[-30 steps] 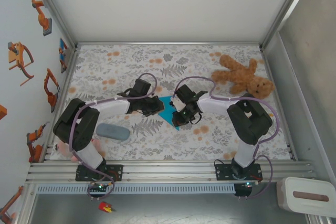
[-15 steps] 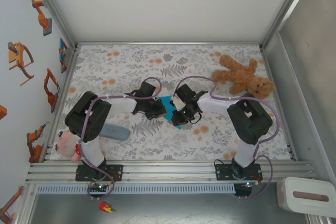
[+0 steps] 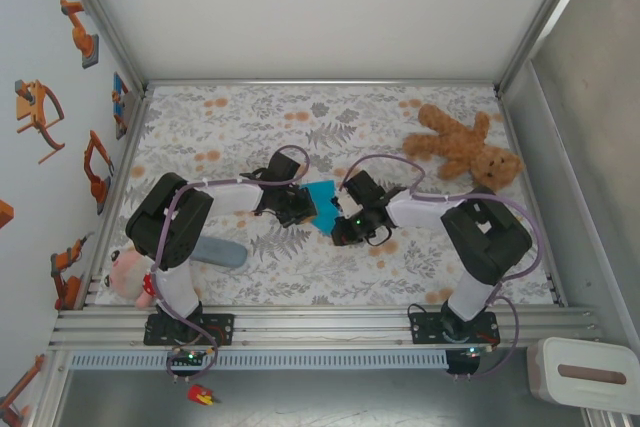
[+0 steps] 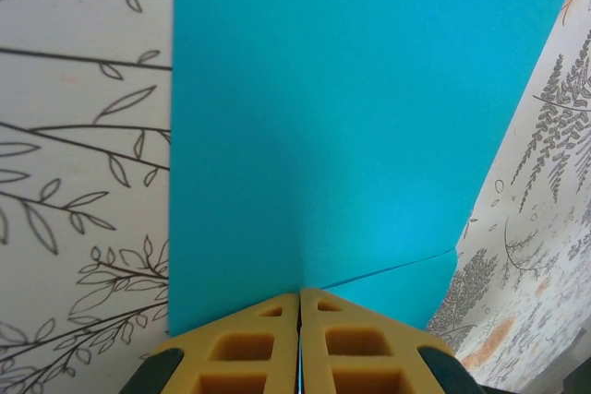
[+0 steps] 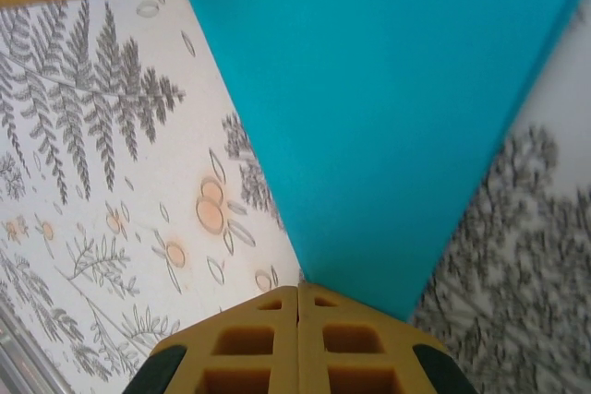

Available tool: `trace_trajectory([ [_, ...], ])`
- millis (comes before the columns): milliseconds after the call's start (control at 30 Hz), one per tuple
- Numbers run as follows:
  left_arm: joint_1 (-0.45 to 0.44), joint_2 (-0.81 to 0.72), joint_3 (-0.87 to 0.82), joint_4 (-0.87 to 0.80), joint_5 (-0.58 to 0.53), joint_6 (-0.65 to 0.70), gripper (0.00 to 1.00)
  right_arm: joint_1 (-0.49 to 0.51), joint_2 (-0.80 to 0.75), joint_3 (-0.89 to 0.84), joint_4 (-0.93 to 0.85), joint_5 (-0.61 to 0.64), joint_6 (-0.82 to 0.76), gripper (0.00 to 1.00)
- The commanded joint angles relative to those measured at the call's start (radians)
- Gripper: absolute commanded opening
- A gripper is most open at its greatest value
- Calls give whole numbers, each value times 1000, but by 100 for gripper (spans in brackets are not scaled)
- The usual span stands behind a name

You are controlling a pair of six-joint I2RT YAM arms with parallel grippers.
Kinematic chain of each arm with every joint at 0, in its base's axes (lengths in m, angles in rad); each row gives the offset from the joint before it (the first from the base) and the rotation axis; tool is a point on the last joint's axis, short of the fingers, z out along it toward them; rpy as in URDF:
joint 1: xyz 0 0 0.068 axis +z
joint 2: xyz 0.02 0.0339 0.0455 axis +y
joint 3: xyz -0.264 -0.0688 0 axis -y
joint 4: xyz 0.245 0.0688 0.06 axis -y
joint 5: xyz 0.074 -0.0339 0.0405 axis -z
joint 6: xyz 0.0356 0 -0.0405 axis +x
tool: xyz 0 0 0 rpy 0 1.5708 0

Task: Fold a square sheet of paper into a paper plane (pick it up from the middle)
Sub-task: Third fold the triangle at the center of the table.

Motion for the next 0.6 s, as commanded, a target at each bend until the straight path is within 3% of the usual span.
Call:
trace_trajectory([
  [0, 2, 49, -7, -113, -72, -10, 7, 2, -54, -108, -36, -11, 41, 0],
  [167, 1, 48, -5, -94, -50, -4, 7, -8, -142, -172, 22, -7, 81, 0],
  [333, 0, 34, 8, -87, -38, 5, 7, -11, -208, -125, 43, 34, 105, 0],
  [567, 0, 46, 4, -87, -38, 1, 7, -12, -85, -26, 108, 32, 133, 0],
])
